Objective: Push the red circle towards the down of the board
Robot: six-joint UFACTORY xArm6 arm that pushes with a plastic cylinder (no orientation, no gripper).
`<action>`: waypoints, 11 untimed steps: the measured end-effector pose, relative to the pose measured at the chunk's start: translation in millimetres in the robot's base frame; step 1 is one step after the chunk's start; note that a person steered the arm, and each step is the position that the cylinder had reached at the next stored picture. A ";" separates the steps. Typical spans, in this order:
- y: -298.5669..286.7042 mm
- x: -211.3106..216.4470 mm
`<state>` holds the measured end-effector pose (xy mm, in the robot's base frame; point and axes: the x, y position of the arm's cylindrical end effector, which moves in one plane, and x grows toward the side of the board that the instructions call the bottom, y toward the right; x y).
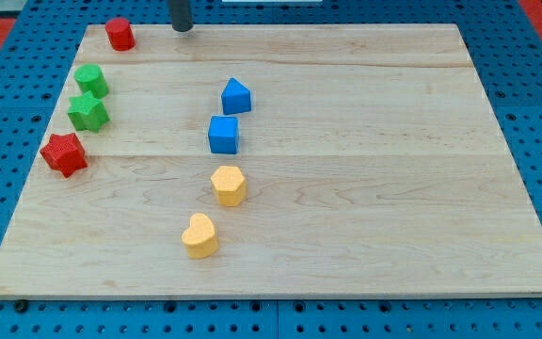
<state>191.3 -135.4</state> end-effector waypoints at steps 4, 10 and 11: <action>-82.4 0.3; -112.8 16.8; -112.6 37.4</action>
